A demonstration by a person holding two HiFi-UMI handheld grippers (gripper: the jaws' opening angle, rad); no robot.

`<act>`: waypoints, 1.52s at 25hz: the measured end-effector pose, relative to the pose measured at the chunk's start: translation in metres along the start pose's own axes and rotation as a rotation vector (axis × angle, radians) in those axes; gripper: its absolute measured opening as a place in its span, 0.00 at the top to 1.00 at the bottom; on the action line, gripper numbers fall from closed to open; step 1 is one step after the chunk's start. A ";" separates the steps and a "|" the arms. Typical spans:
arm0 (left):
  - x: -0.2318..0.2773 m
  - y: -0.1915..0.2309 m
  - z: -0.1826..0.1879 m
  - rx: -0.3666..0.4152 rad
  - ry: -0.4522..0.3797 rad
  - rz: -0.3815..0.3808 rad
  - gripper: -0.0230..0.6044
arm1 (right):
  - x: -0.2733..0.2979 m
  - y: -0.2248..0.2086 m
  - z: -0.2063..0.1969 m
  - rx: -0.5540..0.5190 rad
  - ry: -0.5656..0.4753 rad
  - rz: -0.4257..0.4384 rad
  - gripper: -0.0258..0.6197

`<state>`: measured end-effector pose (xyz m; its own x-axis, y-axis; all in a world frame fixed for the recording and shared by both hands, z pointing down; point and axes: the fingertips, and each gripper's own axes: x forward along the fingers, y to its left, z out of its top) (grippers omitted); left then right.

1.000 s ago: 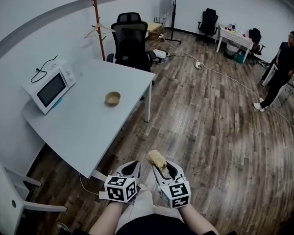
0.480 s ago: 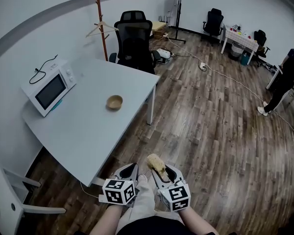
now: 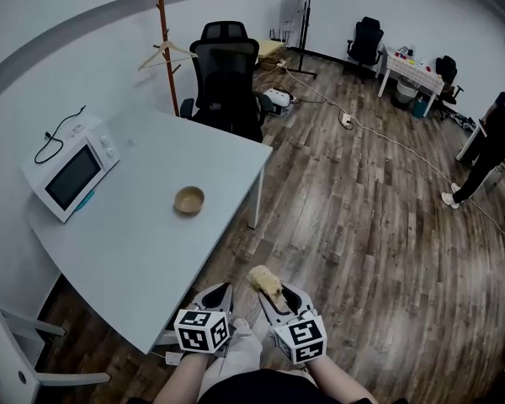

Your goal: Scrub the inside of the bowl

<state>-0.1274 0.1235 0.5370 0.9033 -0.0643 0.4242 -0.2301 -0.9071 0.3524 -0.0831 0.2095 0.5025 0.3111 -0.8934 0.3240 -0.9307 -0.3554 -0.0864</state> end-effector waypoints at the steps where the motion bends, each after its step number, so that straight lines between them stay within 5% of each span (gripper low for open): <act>1: 0.006 0.006 0.006 -0.002 -0.001 0.005 0.93 | 0.008 -0.003 0.004 -0.002 0.001 0.002 0.69; 23: 0.085 0.138 0.089 -0.043 -0.020 0.133 0.93 | 0.185 -0.024 0.069 -0.053 0.008 0.138 0.69; 31: 0.093 0.175 0.102 -0.098 -0.043 0.225 0.93 | 0.225 -0.029 0.073 -0.038 0.033 0.197 0.69; 38: 0.095 0.215 0.108 -0.169 -0.072 0.345 0.93 | 0.279 -0.021 0.091 -0.083 0.042 0.343 0.68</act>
<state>-0.0525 -0.1227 0.5634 0.7841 -0.3879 0.4844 -0.5756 -0.7463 0.3342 0.0408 -0.0572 0.5092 -0.0289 -0.9443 0.3279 -0.9926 -0.0116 -0.1207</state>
